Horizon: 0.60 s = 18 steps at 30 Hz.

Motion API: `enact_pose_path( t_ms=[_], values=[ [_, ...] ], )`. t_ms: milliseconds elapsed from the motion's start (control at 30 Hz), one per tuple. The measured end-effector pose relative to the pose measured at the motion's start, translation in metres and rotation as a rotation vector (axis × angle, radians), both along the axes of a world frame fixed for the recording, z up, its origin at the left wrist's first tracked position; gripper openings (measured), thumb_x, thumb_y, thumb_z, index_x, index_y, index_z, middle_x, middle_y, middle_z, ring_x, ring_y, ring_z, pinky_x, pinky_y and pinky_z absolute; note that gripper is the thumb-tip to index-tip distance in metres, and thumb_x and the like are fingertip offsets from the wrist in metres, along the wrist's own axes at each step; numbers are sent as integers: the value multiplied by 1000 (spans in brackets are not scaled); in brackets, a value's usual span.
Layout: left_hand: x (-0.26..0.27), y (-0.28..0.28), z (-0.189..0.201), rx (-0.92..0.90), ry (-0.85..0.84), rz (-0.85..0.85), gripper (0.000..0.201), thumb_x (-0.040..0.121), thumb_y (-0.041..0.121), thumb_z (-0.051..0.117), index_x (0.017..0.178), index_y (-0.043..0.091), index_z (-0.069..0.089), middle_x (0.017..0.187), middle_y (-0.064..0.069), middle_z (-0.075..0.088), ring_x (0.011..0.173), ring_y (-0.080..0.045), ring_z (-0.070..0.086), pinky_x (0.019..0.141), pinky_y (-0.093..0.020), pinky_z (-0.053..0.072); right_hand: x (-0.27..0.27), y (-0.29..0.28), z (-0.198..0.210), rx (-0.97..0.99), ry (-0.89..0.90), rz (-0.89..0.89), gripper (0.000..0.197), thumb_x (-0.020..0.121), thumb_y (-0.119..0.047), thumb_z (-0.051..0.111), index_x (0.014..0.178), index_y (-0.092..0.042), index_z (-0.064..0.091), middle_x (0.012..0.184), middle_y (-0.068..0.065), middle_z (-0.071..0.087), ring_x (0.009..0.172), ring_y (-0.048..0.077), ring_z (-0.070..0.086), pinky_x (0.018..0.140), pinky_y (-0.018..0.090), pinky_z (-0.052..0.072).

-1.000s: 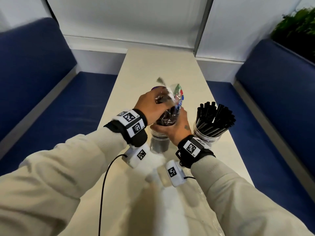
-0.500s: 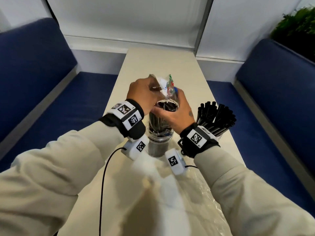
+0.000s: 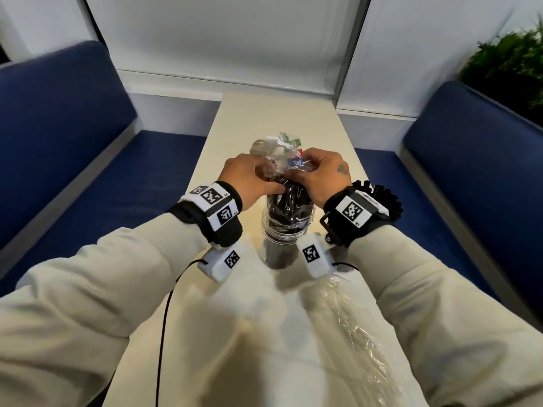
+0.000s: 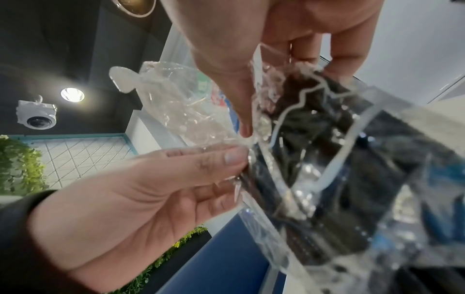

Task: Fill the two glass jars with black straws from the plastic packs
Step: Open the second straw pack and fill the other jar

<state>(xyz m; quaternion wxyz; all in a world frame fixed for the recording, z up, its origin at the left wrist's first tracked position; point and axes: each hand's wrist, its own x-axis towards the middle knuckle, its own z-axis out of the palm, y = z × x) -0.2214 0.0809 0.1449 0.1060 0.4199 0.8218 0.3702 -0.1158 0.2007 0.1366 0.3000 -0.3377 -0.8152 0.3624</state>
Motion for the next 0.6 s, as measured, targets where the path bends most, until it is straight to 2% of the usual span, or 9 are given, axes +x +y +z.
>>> enact_pose_path(
  t_ms=[100, 200, 267, 333, 400, 500, 533, 567, 600],
  values=[
    [-1, 1, 1, 31, -12, 44, 37, 74, 27, 83, 108, 14, 72, 106, -5, 74, 89, -18, 62, 80, -22, 44, 4, -1, 2, 8, -35, 25, 32, 75, -31, 83, 102, -16, 72, 89, -1, 72, 80, 18, 67, 75, 29, 57],
    [-3, 4, 0, -10, 38, 48, 25, 79, 36, 77, 91, 16, 69, 94, -3, 73, 90, -23, 65, 79, -25, 46, 12, 1, 3, 11, -138, 67, 35, 77, -35, 82, 105, -17, 71, 86, -3, 68, 82, 17, 66, 68, 22, 50],
    [-4, 6, -1, -23, 43, 47, 29, 82, 40, 73, 94, 14, 69, 95, -1, 74, 92, -23, 66, 81, -27, 49, 16, 2, 4, 17, -178, 74, 30, 78, -34, 81, 100, -17, 73, 80, -4, 66, 77, 18, 64, 60, 18, 46],
    [-4, 6, -1, 7, 30, 50, 24, 83, 35, 72, 95, 14, 71, 94, -2, 75, 92, -22, 67, 84, -29, 51, 18, 1, 4, 34, -200, 52, 26, 76, -39, 82, 92, -21, 73, 76, -4, 65, 73, 18, 62, 57, 21, 44],
    [-2, 5, 3, 36, 39, 57, 21, 83, 28, 74, 96, 12, 71, 91, -1, 74, 88, -20, 66, 80, -24, 47, 16, 1, 7, 14, -208, 31, 19, 75, -41, 82, 79, -27, 69, 73, -2, 67, 71, 19, 63, 60, 22, 45],
    [-2, 5, 7, 40, 74, 40, 38, 75, 28, 82, 106, 9, 70, 100, -5, 74, 94, -23, 66, 82, -24, 48, 15, 1, 15, -9, -130, 21, 24, 77, -27, 83, 64, -23, 63, 64, -2, 63, 59, 14, 56, 51, 22, 43],
    [-2, 5, 10, 37, 73, 42, 41, 72, 31, 84, 104, 9, 69, 99, -5, 73, 94, -22, 66, 82, -24, 48, 14, 3, 16, -13, -116, 22, 19, 77, -23, 83, 68, -20, 66, 66, 1, 66, 59, 15, 57, 52, 27, 49],
    [-3, 5, 12, 36, 63, 49, 38, 70, 33, 85, 97, 12, 68, 93, -2, 72, 90, -20, 66, 80, -23, 48, 14, 2, 19, -14, -110, 32, 13, 78, -21, 82, 76, -13, 72, 73, 6, 72, 63, 17, 61, 58, 33, 56],
    [-4, 5, 14, 36, 52, 56, 32, 70, 33, 86, 87, 16, 65, 83, 3, 70, 84, -16, 65, 79, -23, 48, 15, 2, 21, -12, -128, 45, 15, 80, -20, 81, 86, -8, 74, 81, 11, 75, 68, 20, 66, 65, 36, 60]
  ],
)
